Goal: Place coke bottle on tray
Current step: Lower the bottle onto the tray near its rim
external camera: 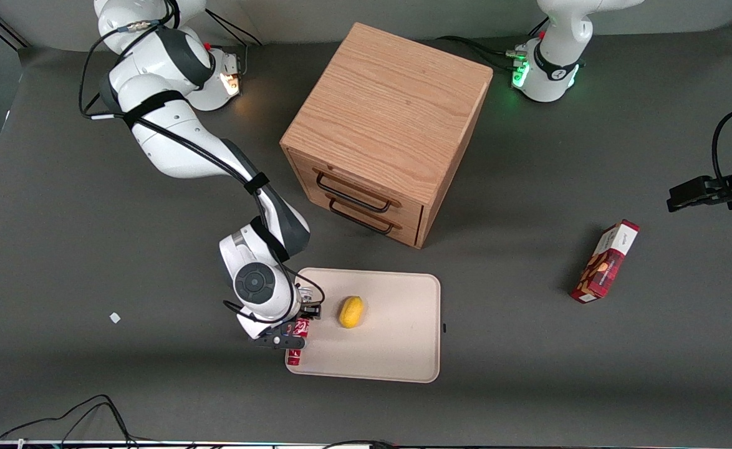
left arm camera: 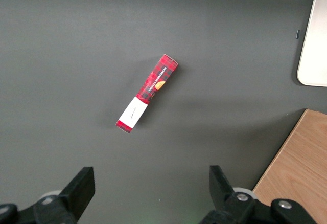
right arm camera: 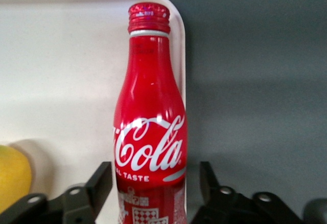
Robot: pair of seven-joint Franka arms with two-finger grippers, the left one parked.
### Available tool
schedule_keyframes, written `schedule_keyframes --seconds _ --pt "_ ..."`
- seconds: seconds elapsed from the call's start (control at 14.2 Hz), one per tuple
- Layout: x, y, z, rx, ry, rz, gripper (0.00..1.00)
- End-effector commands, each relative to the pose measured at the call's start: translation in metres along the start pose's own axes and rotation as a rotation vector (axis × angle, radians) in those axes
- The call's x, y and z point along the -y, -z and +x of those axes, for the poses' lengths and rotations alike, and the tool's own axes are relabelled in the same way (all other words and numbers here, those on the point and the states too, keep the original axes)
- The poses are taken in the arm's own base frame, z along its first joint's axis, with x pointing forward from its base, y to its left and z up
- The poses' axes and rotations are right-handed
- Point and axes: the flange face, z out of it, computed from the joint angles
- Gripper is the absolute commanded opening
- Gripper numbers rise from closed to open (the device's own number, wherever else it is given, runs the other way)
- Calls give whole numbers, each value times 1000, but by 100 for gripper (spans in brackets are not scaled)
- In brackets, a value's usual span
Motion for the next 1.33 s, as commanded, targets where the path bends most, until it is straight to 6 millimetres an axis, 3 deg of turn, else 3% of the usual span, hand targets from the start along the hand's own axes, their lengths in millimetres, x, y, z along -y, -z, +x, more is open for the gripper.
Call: schedule_keyframes --seconds 0.0,0.63,0.84,1.12,1.26 --pt "4 3 4 -28 -9 -10 100" --pt "4 2 3 -26 -10 -11 100" --pt "4 11 4 -28 -12 -10 100" --pt "0 57 6 -26 -74 8 100" --pt "-5 83 -9 15 -73 -36 100"
